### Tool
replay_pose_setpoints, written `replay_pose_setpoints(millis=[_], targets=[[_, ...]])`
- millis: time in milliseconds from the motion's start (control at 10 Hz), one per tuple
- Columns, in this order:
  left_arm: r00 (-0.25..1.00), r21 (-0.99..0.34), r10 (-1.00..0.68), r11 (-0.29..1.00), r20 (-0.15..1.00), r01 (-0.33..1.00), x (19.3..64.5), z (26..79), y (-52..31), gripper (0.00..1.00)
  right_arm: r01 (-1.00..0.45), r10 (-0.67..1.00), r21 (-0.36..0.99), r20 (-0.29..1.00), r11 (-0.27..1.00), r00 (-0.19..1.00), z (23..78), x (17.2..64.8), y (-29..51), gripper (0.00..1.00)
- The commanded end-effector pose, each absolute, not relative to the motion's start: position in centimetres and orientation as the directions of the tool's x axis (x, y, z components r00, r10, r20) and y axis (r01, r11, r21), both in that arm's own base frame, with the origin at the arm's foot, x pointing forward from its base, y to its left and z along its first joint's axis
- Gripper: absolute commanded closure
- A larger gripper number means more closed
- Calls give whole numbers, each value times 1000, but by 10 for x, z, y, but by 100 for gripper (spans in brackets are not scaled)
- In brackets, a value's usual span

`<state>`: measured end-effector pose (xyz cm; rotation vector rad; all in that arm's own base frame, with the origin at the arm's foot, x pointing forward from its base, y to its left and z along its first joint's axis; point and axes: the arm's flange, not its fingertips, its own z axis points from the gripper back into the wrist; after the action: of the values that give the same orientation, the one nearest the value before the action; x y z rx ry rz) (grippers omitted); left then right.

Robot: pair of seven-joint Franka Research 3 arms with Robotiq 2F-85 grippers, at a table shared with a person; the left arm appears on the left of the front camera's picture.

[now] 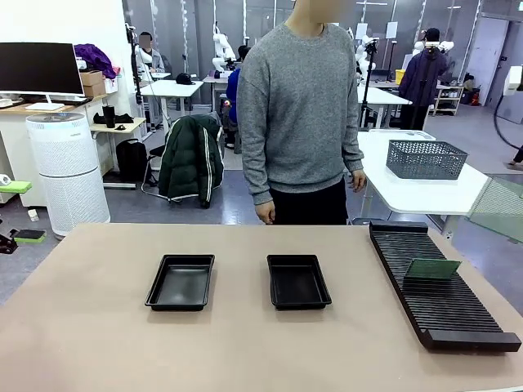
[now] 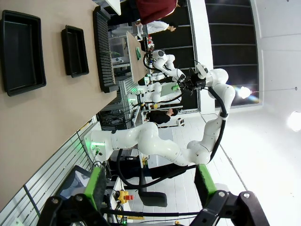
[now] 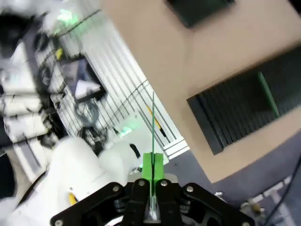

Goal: Inspect and transfer BCBs to ESD trays.
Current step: Pick up the Blank PCB from the PCB Rack and place it in the left ESD tray.

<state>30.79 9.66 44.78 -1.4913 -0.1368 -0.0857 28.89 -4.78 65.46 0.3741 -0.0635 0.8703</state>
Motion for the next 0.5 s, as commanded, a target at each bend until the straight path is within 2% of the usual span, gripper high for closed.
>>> replay_pose_setpoints(millis=[0,100,300,400], targets=[[989,-987,28,79,144,142,306,448,98,0,-568,537,356,191,742,821,662,303,-39,98],[989,-987,28,79,144,142,306,448,98,0,-405,365,359,178,841,914,663,311,-45,98],[989,-987,28,79,144,142,306,448,98,0,-231,182,420,152,878,971,658,321,-53,98],[989,-987,28,79,144,142,306,448,98,0,-161,105,494,140,854,985,655,327,-59,98]])
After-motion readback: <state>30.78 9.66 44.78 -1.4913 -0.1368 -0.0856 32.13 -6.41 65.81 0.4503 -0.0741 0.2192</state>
